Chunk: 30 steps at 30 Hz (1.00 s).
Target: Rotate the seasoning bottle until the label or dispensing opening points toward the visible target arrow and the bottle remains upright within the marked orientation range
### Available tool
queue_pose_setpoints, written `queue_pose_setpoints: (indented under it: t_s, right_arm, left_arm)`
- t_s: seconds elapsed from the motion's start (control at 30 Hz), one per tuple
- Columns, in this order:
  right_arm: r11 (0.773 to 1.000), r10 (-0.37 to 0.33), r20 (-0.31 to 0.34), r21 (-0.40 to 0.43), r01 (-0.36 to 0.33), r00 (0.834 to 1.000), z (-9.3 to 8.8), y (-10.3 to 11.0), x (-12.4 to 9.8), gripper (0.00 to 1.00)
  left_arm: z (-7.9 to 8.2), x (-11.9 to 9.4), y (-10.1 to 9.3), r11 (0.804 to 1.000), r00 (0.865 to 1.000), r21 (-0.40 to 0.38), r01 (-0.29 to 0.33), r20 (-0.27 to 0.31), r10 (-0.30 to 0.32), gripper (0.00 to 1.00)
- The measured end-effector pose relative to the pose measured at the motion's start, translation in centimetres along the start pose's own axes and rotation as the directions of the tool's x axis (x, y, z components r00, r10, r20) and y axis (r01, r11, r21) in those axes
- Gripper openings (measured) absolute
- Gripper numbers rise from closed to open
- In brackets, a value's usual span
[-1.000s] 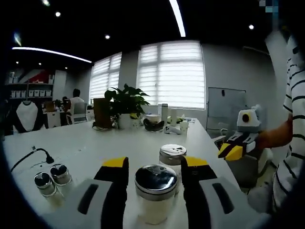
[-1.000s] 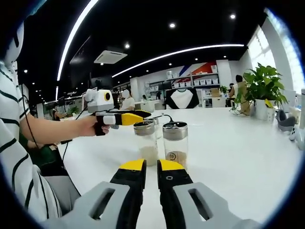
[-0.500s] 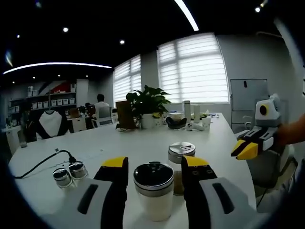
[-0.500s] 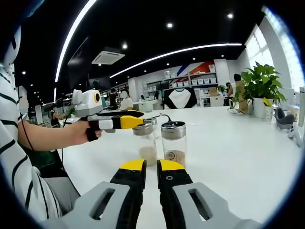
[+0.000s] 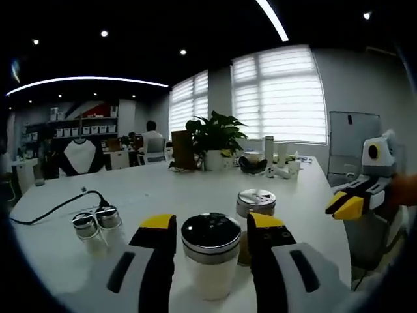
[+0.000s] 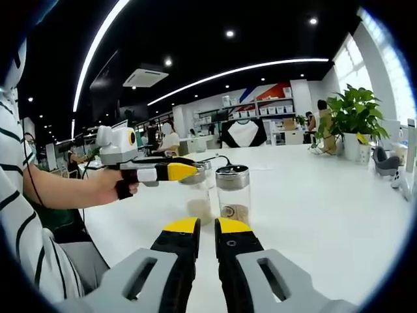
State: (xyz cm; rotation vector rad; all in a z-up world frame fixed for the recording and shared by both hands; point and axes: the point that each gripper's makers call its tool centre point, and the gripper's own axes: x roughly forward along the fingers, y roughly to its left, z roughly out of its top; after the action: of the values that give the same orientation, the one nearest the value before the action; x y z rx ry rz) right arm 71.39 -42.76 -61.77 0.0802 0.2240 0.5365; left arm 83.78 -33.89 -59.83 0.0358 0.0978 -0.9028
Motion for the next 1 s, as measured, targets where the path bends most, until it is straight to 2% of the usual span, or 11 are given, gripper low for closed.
queue_pose_setpoints:
  t_s: [0.23, 0.5, 1.0]
  right_arm:
    - [1.000, 0.004, -0.005, -0.002, -0.004, 1.000, -0.04, 0.02, 0.20, 0.06]
    - [1.000, 0.011, -0.008, 0.003, -0.011, 1.000, -0.26, 0.20, 0.37, 0.06]
    - [0.999, 0.032, -0.005, -0.006, -0.032, 0.999, -0.18, 0.54, 0.59, 0.06]
  left_arm:
    - [-0.26, 0.19, -0.07, 0.999, 1.000, 0.033, 0.003, -0.012, -0.003, 0.40]
    - [-0.28, 0.16, 0.03, 1.000, 1.000, 0.007, 0.019, -0.009, -0.019, 0.40]
    - [-0.33, 0.05, -0.30, 0.993, 0.993, 0.001, 0.116, -0.016, -0.115, 0.39]
